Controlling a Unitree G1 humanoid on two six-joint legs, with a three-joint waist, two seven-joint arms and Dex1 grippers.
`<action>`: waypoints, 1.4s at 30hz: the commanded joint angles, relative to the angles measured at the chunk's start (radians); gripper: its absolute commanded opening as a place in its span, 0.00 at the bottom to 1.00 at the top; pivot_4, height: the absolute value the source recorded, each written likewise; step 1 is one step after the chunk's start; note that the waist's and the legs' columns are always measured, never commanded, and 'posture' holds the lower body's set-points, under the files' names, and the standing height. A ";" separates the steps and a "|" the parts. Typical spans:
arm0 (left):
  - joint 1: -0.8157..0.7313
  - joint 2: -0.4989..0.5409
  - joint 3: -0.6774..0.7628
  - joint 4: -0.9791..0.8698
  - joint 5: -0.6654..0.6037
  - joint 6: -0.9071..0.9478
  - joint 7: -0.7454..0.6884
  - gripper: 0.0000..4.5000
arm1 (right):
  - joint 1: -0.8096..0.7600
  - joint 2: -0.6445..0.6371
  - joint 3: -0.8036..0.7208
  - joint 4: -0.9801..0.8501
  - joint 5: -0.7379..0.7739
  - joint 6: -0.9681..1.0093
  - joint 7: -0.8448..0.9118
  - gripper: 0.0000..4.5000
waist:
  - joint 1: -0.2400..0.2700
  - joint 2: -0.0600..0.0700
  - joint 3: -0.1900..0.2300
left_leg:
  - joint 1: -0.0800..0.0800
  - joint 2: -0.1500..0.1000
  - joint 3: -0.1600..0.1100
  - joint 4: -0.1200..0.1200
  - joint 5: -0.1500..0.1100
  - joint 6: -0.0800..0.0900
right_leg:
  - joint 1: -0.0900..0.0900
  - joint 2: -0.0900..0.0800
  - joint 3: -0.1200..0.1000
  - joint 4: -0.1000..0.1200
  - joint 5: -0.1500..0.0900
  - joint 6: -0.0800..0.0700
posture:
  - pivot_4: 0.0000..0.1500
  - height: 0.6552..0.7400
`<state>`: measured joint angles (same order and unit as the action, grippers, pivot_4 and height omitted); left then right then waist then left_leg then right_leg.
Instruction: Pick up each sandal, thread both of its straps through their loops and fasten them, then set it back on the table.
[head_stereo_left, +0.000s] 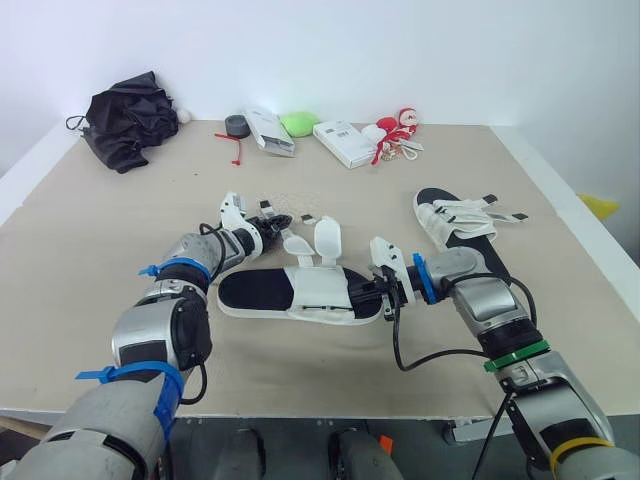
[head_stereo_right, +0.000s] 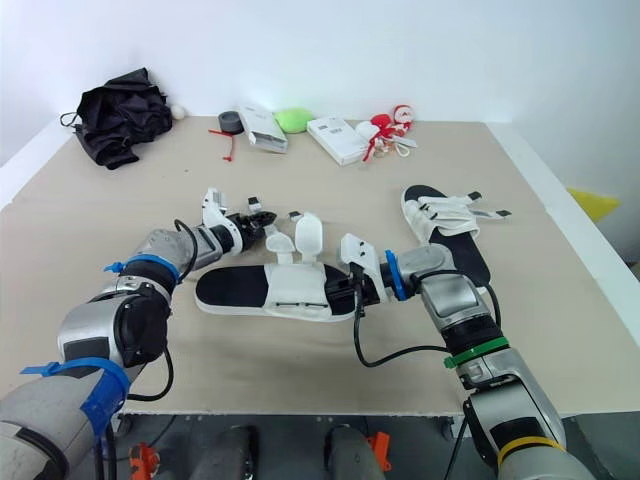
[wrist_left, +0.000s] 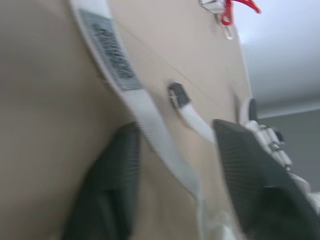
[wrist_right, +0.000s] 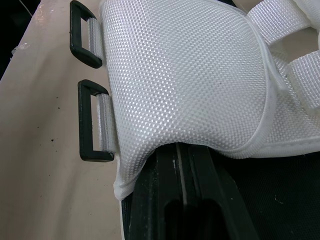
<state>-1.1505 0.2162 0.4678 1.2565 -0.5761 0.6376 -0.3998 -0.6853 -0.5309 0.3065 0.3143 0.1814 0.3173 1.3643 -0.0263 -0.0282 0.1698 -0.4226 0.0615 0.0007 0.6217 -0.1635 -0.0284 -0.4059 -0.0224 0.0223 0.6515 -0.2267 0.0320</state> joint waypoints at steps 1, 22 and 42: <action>-0.018 -0.003 0.024 0.018 0.005 -0.008 0.013 0.17 | 0.030 0.008 0.046 0.007 -0.036 0.021 -0.001 0.00 | 0.000 0.000 0.000 | 0.000 0.000 0.000 0.000 0.000 0.000 | 0.000 0.000 0.000 0.000 0.000 0.000 | 1.00 1.00; 0.477 -0.052 -0.317 -1.063 0.024 -0.208 -0.530 0.01 | 0.069 -0.005 0.034 -0.030 -0.018 0.040 -0.001 0.00 | -0.008 0.000 0.000 | 0.000 0.000 0.000 -0.004 -0.001 -0.008 | -0.001 0.000 0.003 -0.001 -0.003 0.000 | 1.00 1.00; 0.647 0.205 -0.564 -1.039 0.304 -1.319 -0.933 0.66 | 0.049 0.005 0.040 0.006 -0.032 0.015 0.018 0.00 | 0.003 0.002 -0.002 | 0.002 0.001 0.003 -0.002 -0.002 -0.007 | -0.001 0.001 0.005 -0.001 -0.005 -0.003 | 1.00 1.00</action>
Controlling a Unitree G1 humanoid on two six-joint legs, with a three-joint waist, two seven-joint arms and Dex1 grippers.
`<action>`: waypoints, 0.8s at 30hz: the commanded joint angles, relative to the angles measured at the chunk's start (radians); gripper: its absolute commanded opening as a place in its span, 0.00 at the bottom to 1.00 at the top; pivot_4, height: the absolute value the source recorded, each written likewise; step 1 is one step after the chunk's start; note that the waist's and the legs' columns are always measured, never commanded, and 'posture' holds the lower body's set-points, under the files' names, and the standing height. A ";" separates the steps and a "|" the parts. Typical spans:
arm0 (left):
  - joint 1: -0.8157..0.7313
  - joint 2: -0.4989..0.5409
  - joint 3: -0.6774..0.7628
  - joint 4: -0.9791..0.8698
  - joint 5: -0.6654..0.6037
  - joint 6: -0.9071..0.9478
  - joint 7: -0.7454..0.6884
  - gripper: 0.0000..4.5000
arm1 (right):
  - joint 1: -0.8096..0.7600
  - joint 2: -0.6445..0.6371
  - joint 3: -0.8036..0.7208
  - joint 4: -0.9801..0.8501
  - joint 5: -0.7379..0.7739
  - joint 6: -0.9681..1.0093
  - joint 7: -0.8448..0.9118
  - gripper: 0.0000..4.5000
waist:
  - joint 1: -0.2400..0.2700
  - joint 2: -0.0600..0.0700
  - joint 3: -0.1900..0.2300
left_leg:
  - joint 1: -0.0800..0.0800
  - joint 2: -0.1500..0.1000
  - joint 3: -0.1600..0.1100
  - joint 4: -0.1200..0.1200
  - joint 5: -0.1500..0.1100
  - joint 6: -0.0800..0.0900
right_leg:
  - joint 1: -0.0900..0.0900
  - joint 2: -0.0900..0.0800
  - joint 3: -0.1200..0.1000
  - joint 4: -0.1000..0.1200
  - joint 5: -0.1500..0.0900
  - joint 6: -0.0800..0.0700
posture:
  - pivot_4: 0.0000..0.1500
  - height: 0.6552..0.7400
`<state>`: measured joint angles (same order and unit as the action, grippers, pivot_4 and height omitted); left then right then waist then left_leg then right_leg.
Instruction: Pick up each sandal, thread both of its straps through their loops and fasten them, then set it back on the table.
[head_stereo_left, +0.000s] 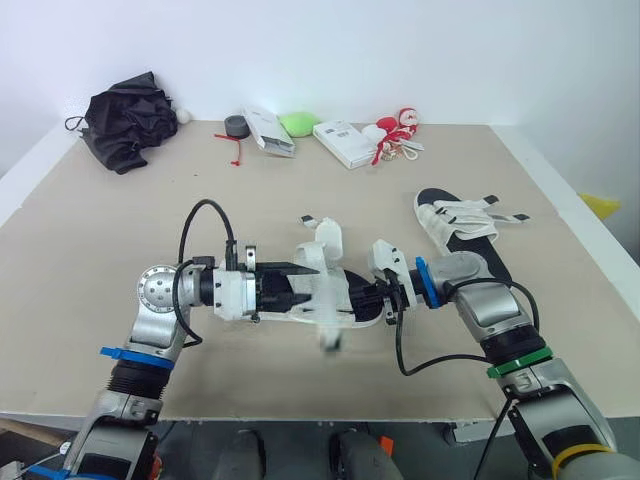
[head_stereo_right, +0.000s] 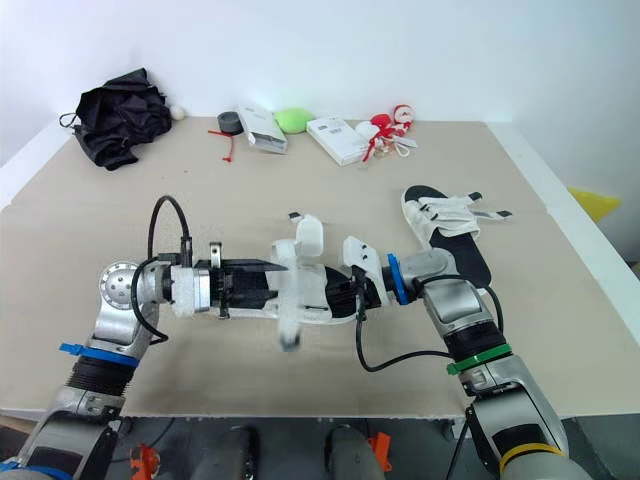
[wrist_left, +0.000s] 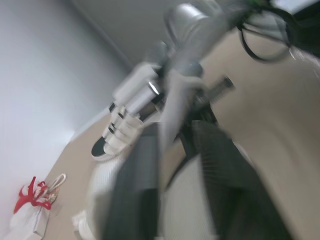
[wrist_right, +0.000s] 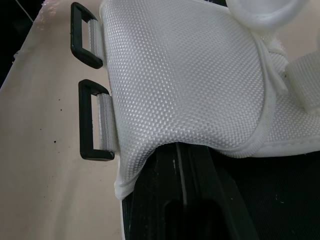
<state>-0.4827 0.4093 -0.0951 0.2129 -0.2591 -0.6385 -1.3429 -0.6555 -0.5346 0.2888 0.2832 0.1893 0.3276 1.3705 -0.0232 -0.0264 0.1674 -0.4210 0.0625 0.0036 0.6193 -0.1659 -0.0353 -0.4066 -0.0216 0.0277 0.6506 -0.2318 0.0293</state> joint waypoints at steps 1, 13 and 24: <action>-0.017 0.018 -0.002 0.004 -0.021 -0.040 0.011 0.76 | 0.016 0.010 0.057 0.041 -0.041 0.004 0.013 0.00 | 0.000 0.000 0.000 | 0.000 0.000 0.000 0.000 0.000 0.000 | 0.000 0.000 0.000 0.000 0.000 0.000 | 1.00 1.00; 0.189 0.403 0.019 -0.398 -0.620 1.224 0.106 0.90 | -0.008 0.011 0.059 0.077 -0.044 -0.012 0.027 0.00 | -0.007 0.001 0.000 | 0.001 0.004 -0.001 -0.001 -0.001 0.001 | -0.001 0.003 -0.002 0.002 -0.005 -0.008 | 1.00 1.00; 0.258 0.320 -0.121 -0.459 -0.403 1.263 0.287 0.90 | -0.013 0.010 0.059 0.067 -0.043 -0.003 0.025 0.00 | -0.004 0.000 0.000 | 0.001 0.004 -0.001 -0.001 -0.001 0.001 | -0.001 0.003 -0.002 0.003 -0.006 -0.010 | 1.00 1.00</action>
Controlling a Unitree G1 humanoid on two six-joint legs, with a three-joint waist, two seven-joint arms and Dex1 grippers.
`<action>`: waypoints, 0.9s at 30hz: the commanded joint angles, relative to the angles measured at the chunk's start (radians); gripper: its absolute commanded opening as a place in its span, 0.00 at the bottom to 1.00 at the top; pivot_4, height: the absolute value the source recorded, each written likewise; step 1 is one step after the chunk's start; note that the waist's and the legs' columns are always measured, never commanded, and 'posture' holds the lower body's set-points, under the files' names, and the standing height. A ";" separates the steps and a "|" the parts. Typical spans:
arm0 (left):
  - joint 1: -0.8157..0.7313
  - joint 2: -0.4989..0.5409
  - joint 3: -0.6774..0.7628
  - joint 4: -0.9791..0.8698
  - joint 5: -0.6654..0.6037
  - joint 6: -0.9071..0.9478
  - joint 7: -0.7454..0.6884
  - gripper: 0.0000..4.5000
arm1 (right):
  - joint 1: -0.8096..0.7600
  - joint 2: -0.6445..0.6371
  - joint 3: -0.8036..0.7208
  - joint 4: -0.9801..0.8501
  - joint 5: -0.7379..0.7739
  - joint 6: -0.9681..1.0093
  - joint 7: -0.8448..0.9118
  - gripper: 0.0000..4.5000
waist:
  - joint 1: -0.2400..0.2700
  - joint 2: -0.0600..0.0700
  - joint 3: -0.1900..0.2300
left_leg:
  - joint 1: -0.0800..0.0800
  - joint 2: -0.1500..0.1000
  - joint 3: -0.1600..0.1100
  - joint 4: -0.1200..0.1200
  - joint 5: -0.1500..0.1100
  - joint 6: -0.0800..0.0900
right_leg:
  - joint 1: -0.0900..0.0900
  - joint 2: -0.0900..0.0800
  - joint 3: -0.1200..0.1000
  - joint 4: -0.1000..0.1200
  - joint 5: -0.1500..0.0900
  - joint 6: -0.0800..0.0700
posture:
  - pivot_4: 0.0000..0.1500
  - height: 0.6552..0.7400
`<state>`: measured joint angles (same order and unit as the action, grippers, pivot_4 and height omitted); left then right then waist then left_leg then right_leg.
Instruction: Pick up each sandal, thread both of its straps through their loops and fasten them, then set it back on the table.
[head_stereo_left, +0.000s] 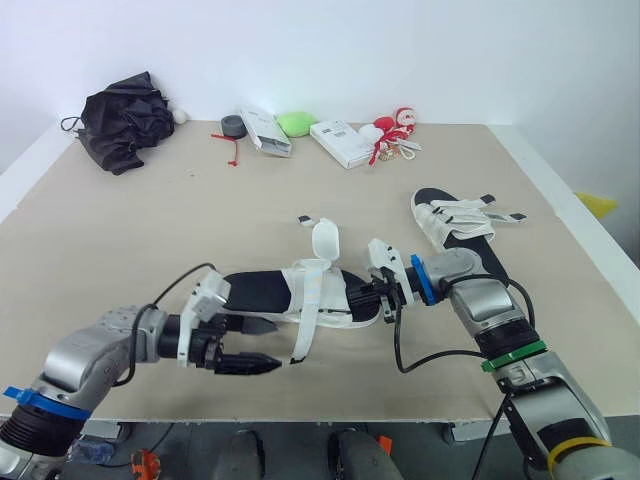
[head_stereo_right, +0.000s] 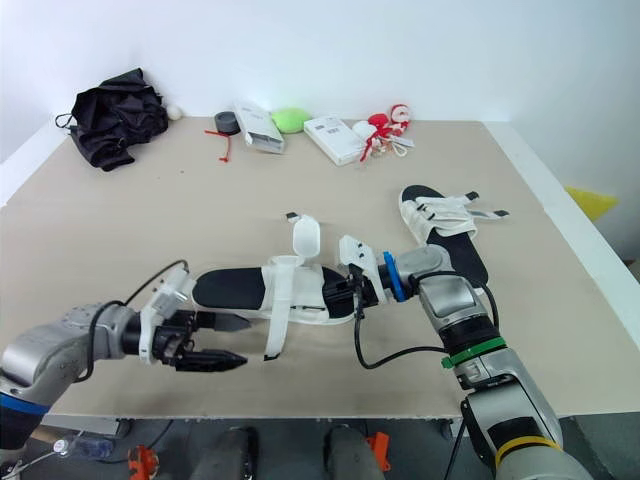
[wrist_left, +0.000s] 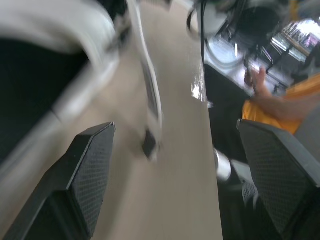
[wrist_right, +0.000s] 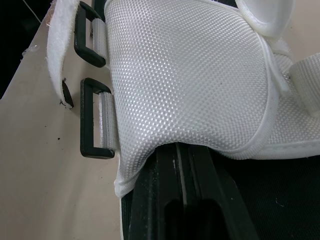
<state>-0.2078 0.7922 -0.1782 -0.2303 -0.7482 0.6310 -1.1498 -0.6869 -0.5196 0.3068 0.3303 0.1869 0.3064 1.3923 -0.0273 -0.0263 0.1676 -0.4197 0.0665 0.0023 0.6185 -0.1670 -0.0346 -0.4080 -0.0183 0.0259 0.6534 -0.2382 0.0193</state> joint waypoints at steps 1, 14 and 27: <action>-0.024 -0.075 -0.041 -0.014 0.091 -0.003 0.104 0.90 | 0.019 -0.006 0.039 0.017 -0.039 0.021 0.003 0.00 | 0.000 0.000 0.000 | 0.000 0.000 0.000 0.000 0.000 0.000 | 0.000 0.000 0.000 0.000 0.000 0.000 | 1.00 1.00; -0.062 -0.114 -0.123 -0.049 0.169 0.048 0.095 0.63 | 0.029 -0.012 0.029 0.001 -0.038 0.029 -0.012 0.00 | 0.002 0.000 0.000 | 0.000 0.000 0.000 0.000 0.000 0.000 | 0.000 0.000 0.001 0.000 0.000 0.000 | 1.00 1.00; -0.077 -0.147 -0.104 -0.034 0.123 0.162 0.073 0.02 | 0.038 -0.016 0.030 -0.016 -0.036 0.038 -0.016 0.00 | 0.002 0.000 0.000 | 0.000 0.000 0.000 0.000 0.000 0.000 | 0.000 0.000 0.001 0.000 0.000 0.000 | 1.00 1.00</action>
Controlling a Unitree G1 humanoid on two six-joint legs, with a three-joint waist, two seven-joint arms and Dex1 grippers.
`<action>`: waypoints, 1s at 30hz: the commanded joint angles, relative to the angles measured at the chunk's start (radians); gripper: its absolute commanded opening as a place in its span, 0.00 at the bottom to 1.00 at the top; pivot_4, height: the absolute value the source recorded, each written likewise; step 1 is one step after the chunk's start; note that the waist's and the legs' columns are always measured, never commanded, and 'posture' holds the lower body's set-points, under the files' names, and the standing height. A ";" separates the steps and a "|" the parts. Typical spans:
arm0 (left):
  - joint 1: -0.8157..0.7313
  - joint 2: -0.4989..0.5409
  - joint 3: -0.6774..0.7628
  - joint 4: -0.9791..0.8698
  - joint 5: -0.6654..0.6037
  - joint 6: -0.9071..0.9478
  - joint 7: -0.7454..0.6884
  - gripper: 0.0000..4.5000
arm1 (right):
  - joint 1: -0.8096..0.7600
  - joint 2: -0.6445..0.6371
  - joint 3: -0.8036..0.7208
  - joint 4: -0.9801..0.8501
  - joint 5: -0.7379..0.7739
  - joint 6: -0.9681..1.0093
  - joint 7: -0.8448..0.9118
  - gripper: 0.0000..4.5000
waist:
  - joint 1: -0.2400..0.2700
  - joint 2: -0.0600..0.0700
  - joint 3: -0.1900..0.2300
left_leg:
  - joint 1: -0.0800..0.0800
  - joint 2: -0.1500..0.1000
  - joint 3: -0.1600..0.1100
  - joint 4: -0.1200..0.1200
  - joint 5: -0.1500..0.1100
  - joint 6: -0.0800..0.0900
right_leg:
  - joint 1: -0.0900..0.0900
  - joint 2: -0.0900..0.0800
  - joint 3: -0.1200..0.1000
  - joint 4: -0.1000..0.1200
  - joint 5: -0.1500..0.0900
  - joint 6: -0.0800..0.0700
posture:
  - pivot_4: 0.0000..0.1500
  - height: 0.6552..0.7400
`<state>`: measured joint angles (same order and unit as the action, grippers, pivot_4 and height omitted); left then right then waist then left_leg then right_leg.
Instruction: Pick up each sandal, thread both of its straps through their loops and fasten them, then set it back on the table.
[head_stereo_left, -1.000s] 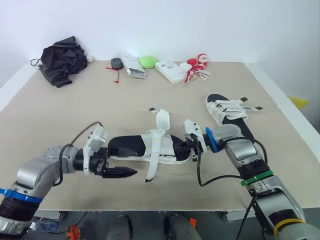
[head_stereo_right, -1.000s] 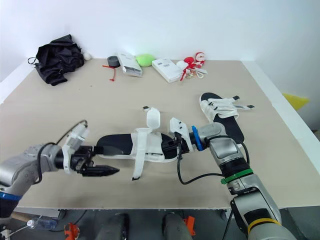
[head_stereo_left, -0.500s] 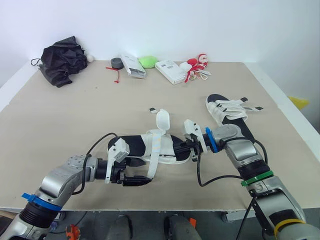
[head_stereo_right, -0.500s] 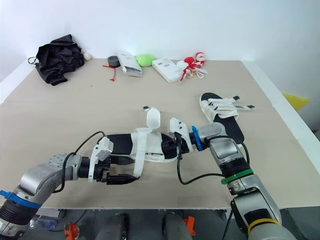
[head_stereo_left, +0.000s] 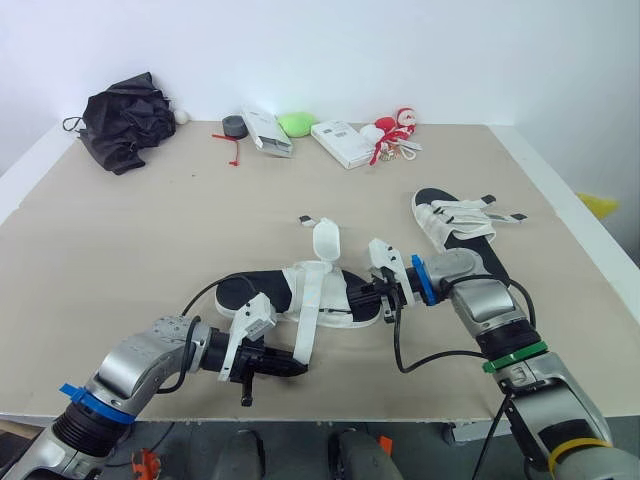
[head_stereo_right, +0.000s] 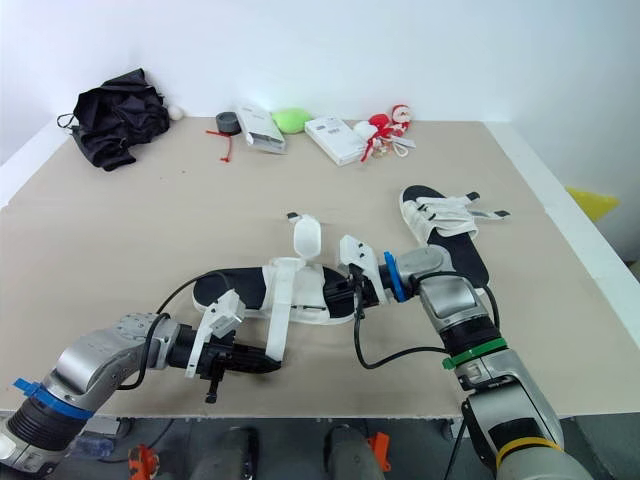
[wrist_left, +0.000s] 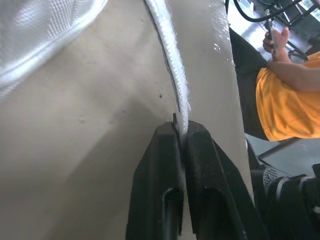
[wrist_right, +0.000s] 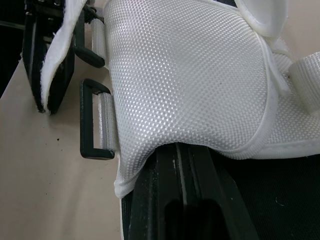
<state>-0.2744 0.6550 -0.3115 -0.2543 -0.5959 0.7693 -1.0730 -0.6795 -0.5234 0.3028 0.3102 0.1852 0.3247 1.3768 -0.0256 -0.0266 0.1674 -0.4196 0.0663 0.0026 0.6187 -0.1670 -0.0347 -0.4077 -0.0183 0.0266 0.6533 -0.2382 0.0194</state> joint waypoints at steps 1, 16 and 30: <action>-0.013 -0.019 0.043 -0.010 -0.047 0.045 0.000 0.02 | 0.033 -0.013 0.035 0.001 -0.034 0.020 -0.001 0.00 | 0.000 0.000 0.000 | 0.000 0.000 0.000 0.000 0.000 0.000 | 0.000 0.000 0.000 0.000 0.000 0.000 | 1.00 1.00; -0.328 -0.197 0.443 0.209 -0.634 0.628 0.293 0.02 | 0.023 -0.003 0.037 0.007 -0.036 0.016 -0.008 0.00 | -0.001 -0.002 0.001 | -0.001 -0.001 -0.003 0.001 0.000 0.000 | 0.001 0.002 0.000 0.000 0.003 0.006 | 1.00 1.00; -0.440 -0.165 0.256 0.467 -0.291 0.460 0.256 0.02 | 0.018 -0.002 0.034 0.011 -0.039 0.012 -0.013 0.00 | -0.004 -0.002 0.001 | -0.001 -0.001 -0.004 0.000 0.000 0.000 | 0.001 0.003 0.000 0.000 0.003 0.005 | 1.00 1.00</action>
<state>-0.6870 0.4922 -0.0527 0.2112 -0.9020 1.2437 -0.7973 -0.6777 -0.5212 0.3035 0.3001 0.1835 0.3281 1.3698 -0.0293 -0.0281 0.1680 -0.4206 0.0656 -0.0012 0.6192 -0.1669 -0.0346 -0.4069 -0.0152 0.0270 0.6538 -0.2352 0.0247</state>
